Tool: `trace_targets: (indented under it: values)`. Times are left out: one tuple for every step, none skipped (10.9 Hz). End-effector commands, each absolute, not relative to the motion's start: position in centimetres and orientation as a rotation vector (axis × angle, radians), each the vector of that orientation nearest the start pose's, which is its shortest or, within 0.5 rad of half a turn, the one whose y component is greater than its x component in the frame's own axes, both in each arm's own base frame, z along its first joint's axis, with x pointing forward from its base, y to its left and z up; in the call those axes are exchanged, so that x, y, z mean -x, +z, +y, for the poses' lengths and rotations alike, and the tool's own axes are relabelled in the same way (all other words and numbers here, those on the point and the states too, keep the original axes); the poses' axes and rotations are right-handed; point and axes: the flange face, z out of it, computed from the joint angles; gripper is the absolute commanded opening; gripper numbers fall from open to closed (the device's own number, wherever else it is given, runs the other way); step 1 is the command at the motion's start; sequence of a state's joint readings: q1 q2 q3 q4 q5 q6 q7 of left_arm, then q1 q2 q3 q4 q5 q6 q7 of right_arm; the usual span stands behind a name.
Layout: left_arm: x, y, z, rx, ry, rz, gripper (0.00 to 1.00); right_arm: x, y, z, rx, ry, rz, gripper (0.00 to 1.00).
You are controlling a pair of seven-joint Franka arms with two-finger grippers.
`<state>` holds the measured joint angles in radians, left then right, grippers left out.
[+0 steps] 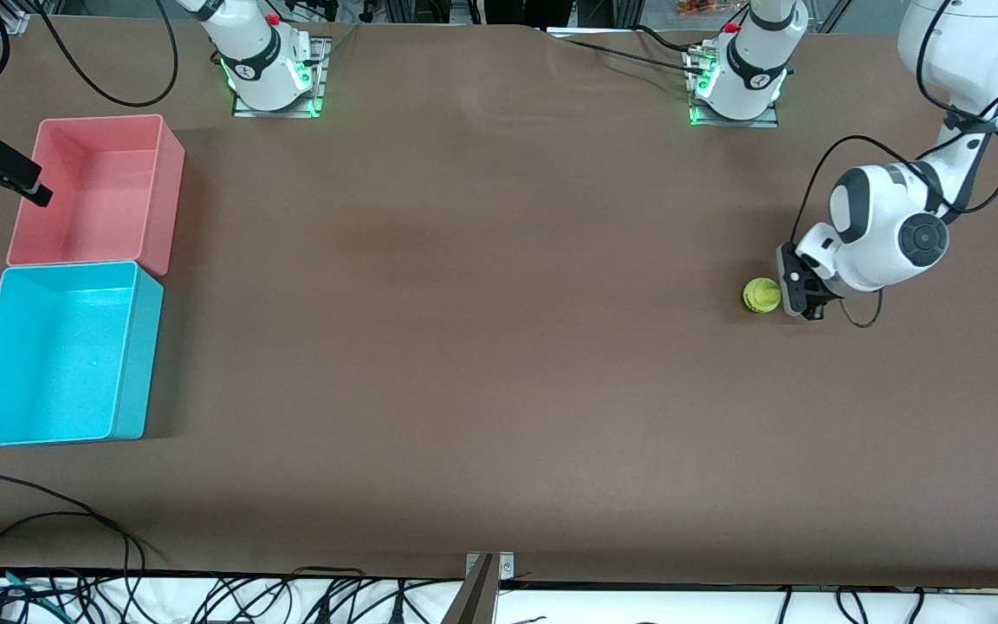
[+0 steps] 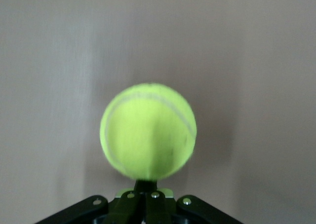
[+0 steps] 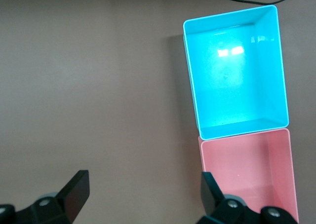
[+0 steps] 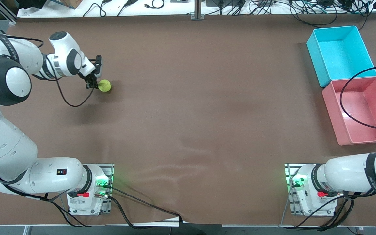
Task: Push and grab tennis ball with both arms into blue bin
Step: 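Push the tennis ball with the left gripper toward the cyan bin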
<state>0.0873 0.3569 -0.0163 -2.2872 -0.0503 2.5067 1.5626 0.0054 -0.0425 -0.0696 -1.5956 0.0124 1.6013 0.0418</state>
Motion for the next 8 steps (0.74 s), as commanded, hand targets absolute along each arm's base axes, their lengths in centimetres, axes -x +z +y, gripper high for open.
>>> trace_targets:
  values:
    - [-51.7, 18.4, -6.4, 2.688, 0.084, 1.914, 0.0, -54.4, 64.2, -3.0, 3.13, -0.084, 0.149, 1.0]
    - [-51.4, 18.3, -9.1, 2.741, 0.095, 1.848, 0.0, -54.4, 64.2, -3.1, 3.13, -0.082, 0.149, 1.0]
    - [-52.1, 18.7, -9.5, 2.731, 0.078, 1.848, 0.0, -54.4, 64.2, -3.1, 3.13, -0.082, 0.151, 1.0]
    - [-52.1, 18.9, -9.4, 2.721, 0.071, 1.856, 0.0, -54.5, 64.2, -3.1, 3.13, -0.089, 0.151, 1.0]
    - [-52.1, 19.1, -9.0, 2.712, 0.074, 1.865, 0.0, -54.5, 64.3, -3.0, 3.13, -0.094, 0.151, 1.0]
    - [-52.1, 19.1, -8.7, 2.709, 0.075, 1.865, 0.0, -54.4, 64.3, -3.1, 3.13, -0.094, 0.151, 1.0]
    - [-52.1, 19.4, -8.5, 2.701, 0.075, 1.869, 0.0, -54.5, 64.2, -3.1, 3.13, -0.091, 0.154, 1.0]
    - [-52.1, 19.8, -7.8, 2.696, 0.075, 1.874, 0.0, -54.5, 64.3, -3.1, 3.131, -0.096, 0.154, 1.0]
